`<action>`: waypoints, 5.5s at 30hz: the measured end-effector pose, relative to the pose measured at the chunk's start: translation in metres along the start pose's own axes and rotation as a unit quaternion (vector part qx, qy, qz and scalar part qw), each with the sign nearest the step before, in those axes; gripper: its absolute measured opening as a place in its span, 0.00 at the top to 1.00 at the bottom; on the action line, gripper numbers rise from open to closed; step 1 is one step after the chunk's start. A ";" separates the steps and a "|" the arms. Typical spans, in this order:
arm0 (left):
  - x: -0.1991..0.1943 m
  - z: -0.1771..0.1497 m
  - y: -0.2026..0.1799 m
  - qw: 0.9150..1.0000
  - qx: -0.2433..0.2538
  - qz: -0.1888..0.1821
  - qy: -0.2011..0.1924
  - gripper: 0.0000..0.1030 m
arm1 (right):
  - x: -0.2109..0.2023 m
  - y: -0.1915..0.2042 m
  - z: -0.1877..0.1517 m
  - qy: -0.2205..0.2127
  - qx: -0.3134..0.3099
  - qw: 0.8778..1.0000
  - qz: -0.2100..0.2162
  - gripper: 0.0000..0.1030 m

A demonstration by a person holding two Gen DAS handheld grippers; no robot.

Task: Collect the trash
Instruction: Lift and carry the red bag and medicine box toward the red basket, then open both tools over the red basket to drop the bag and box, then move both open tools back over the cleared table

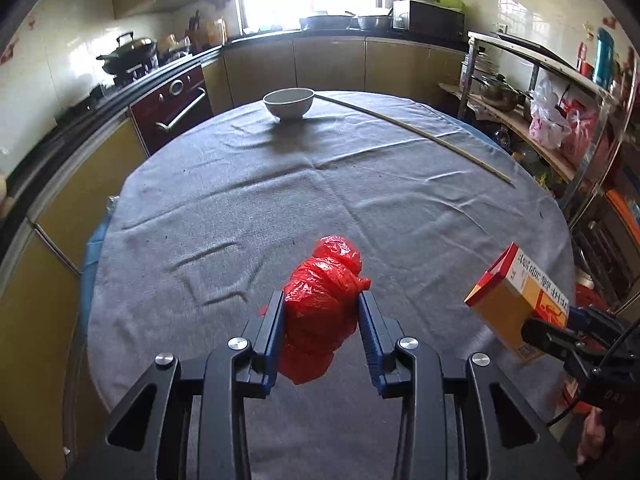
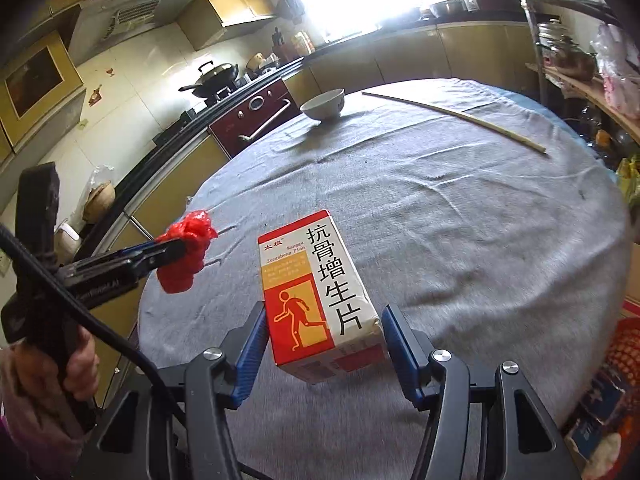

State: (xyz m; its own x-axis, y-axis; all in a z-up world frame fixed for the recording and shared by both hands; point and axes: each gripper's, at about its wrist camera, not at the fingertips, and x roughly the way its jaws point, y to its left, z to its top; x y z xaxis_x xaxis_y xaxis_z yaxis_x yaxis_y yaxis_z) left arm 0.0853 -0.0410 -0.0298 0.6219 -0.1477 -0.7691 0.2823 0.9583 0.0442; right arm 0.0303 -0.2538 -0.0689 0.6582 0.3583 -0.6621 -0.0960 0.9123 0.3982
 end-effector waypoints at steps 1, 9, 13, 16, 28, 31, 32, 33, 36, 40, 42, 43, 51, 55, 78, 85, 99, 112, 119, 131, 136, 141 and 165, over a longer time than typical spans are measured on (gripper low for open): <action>-0.004 -0.002 -0.006 1.000 0.003 0.004 -0.003 0.64 | -0.006 -0.002 -0.002 -0.003 0.002 1.000 0.000 0.42; -0.021 -0.016 -0.041 0.999 0.033 0.023 -0.020 0.64 | -0.046 -0.018 -0.022 -0.024 0.014 1.000 -0.008 0.42; -0.027 -0.019 -0.053 0.999 0.041 0.027 -0.021 0.64 | -0.060 -0.031 -0.033 -0.029 0.030 0.999 -0.011 0.42; -0.032 -0.020 -0.062 0.998 0.052 0.034 -0.027 0.64 | -0.068 -0.040 -0.038 -0.033 0.041 0.999 -0.011 0.42; -0.054 -0.026 -0.093 0.994 0.086 0.050 -0.050 0.63 | -0.086 -0.044 -0.046 -0.050 0.049 0.998 0.002 0.42; -0.058 -0.026 -0.099 0.993 0.091 0.053 -0.055 0.63 | -0.091 -0.047 -0.048 -0.055 0.050 0.997 0.003 0.42; -0.058 -0.026 -0.101 0.993 0.092 0.053 -0.055 0.63 | -0.092 -0.048 -0.050 -0.055 0.051 0.997 0.003 0.42; -0.059 -0.026 -0.103 0.993 0.094 0.053 -0.055 0.63 | -0.094 -0.049 -0.051 -0.055 0.052 0.997 0.004 0.42; -0.059 -0.027 -0.110 0.992 0.098 0.054 -0.056 0.63 | -0.099 -0.053 -0.054 -0.058 0.055 0.997 0.004 0.41; -0.060 -0.027 -0.120 0.991 0.107 0.054 -0.057 0.63 | -0.106 -0.059 -0.057 -0.063 0.063 0.996 0.005 0.41; -0.060 -0.027 -0.126 0.991 0.111 0.054 -0.058 0.63 | -0.109 -0.062 -0.058 -0.065 0.066 0.996 0.006 0.41; -0.060 -0.027 -0.129 0.990 0.114 0.053 -0.059 0.63 | -0.111 -0.064 -0.058 -0.067 0.068 0.995 0.006 0.41; -0.063 -0.026 -0.150 0.988 0.131 0.052 -0.063 0.63 | -0.125 -0.076 -0.064 -0.078 0.083 0.993 0.005 0.41; -0.065 -0.025 -0.160 0.987 0.140 0.049 -0.066 0.63 | -0.133 -0.080 -0.066 -0.085 0.087 0.993 0.003 0.41; -0.060 -0.024 -0.210 0.982 0.177 0.027 -0.060 0.63 | -0.157 -0.117 -0.078 -0.101 0.125 0.987 -0.025 0.42; -0.055 -0.029 -0.209 0.982 0.181 0.013 -0.052 0.63 | -0.173 -0.149 -0.083 -0.122 0.156 0.979 -0.046 0.42; -0.038 -0.031 -0.311 0.956 0.241 -0.168 0.010 0.58 | -0.276 -0.237 -0.105 -0.213 0.246 0.935 -0.141 0.41; -0.057 -0.026 -0.321 0.952 0.259 -0.160 -0.018 0.31 | -0.284 -0.240 -0.107 -0.215 0.258 0.932 -0.134 0.40; -0.077 -0.027 -0.266 0.967 0.232 -0.078 -0.063 0.26 | -0.251 -0.202 -0.086 -0.183 0.214 0.953 -0.109 0.40; -0.106 -0.022 -0.166 0.982 0.143 0.009 -0.122 0.18 | -0.201 -0.101 -0.046 -0.148 0.108 0.980 -0.083 0.40; -0.117 -0.026 -0.125 0.985 0.101 0.030 -0.133 0.17 | -0.188 -0.055 -0.032 -0.143 0.059 0.984 -0.087 0.40; -0.125 -0.031 -0.080 0.987 0.053 0.055 -0.142 0.15 | -0.167 -0.005 -0.021 -0.131 0.005 0.987 -0.093 0.40; -0.139 -0.051 0.052 0.973 -0.109 0.130 -0.156 0.15 | -0.109 0.144 0.000 -0.102 -0.129 0.984 -0.062 0.37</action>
State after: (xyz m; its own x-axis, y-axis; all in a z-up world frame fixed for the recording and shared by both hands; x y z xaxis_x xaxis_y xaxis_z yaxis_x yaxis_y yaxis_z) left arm -0.0233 0.0416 0.0470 0.8525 0.0724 -0.5177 -0.0546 0.9973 0.0495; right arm -0.0551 -0.1610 0.0607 0.8102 0.2174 -0.5443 -0.1741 0.9760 0.1308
